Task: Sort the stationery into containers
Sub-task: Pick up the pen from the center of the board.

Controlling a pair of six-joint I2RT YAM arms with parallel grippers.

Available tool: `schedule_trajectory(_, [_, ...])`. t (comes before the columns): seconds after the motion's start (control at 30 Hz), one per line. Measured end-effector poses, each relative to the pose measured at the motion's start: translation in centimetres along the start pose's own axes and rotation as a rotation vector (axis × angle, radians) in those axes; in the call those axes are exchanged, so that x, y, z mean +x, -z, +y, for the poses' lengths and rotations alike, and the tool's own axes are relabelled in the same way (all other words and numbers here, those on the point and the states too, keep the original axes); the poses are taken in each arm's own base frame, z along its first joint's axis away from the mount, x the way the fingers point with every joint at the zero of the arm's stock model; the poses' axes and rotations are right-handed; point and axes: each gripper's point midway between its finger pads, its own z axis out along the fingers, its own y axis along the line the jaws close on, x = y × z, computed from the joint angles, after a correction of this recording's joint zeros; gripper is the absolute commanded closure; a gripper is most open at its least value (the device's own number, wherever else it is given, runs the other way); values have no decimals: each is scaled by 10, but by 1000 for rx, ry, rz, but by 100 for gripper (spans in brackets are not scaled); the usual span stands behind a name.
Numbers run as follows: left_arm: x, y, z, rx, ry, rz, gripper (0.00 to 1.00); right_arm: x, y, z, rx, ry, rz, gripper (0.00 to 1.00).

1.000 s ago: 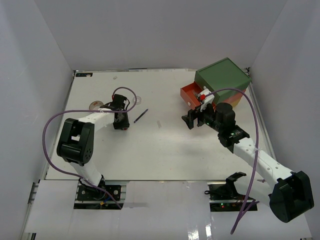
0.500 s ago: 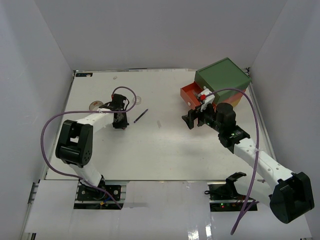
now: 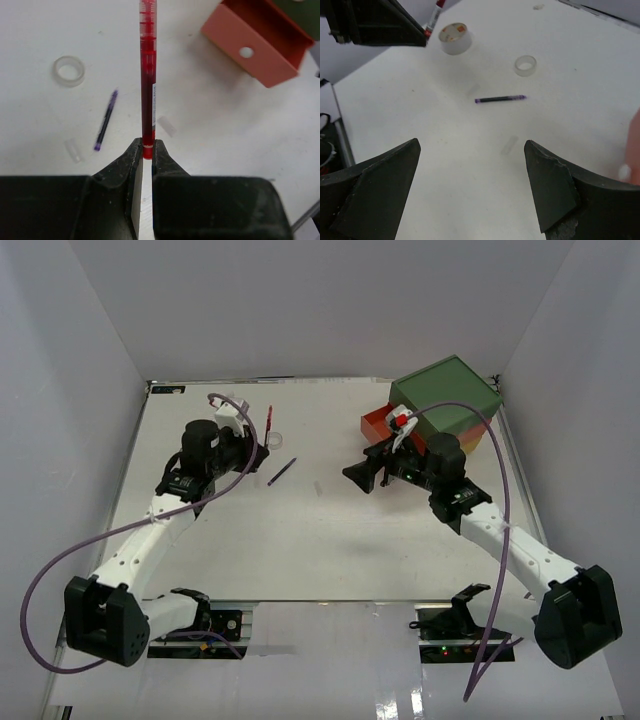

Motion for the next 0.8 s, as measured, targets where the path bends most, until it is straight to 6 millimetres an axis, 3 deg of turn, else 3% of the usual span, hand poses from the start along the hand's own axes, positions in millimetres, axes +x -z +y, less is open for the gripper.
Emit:
schedule_trajectory(0.07, [-11, 10, -24, 122, -59, -67, 100, -17, -11, 15, -69, -23, -30, 9])
schedule_trajectory(0.33, [0, 39, -75, 400, -188, -137, 100, -60, -54, 59, -241, -64, -86, 12])
schedule_trajectory(0.57, [2, 52, -93, 503, -244, -166, 100, -65, -74, 62, -265, -114, -85, 18])
schedule_trajectory(0.8, [8, 53, -98, 538, -257, -157, 100, -73, -77, 70, -303, -130, -97, 28])
